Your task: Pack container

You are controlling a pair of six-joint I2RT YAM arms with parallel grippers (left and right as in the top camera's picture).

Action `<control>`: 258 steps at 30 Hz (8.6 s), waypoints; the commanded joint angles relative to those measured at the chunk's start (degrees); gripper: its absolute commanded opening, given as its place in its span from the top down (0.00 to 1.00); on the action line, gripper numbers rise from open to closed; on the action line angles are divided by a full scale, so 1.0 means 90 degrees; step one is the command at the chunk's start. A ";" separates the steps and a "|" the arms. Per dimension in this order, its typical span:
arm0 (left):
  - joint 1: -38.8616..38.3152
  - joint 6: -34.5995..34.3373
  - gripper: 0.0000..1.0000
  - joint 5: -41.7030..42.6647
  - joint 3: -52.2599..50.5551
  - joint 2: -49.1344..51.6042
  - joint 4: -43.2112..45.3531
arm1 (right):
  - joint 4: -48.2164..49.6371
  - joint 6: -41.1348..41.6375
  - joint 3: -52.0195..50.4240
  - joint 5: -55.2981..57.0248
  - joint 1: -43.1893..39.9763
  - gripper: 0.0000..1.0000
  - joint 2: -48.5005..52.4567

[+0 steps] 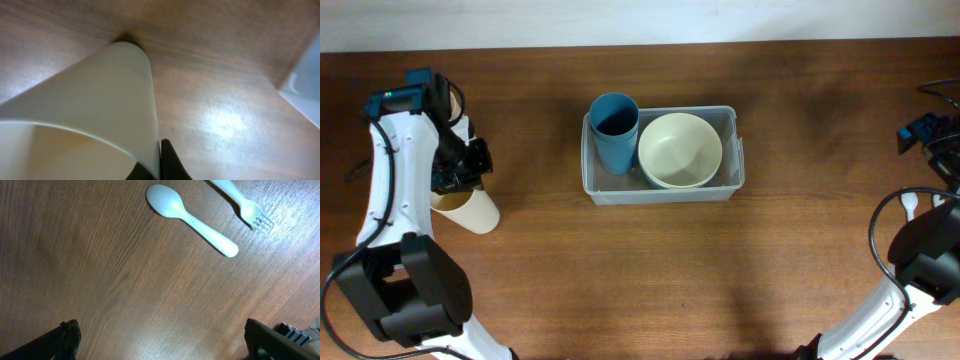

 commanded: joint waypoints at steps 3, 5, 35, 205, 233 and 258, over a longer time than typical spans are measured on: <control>-0.0289 0.0034 0.98 0.0231 0.1037 -0.0636 -0.0372 | 0.0005 0.0032 -0.0024 0.0095 0.0017 0.01 0.0022; -0.0534 0.0034 0.98 0.0231 0.1520 -0.0777 -0.0505 | 0.0005 0.0032 -0.0024 0.0095 0.0017 0.01 0.0022; -0.3723 -0.0250 0.98 0.0299 0.3339 -0.0306 -0.1387 | 0.0005 0.0032 -0.0024 0.0095 0.0017 0.01 0.0022; -0.3769 0.0797 0.98 0.1532 0.3611 -0.0542 -0.1545 | 0.0005 0.0032 -0.0024 0.0095 0.0017 0.01 0.0022; -0.3767 0.1061 0.59 0.1418 0.3521 0.0029 -0.0877 | 0.0005 0.0032 -0.0024 0.0095 0.0017 0.01 0.0022; -0.0993 -0.0073 0.00 -0.1523 0.4155 -0.0253 -0.0964 | 0.0005 0.0032 -0.0024 0.0095 0.0017 0.01 0.0022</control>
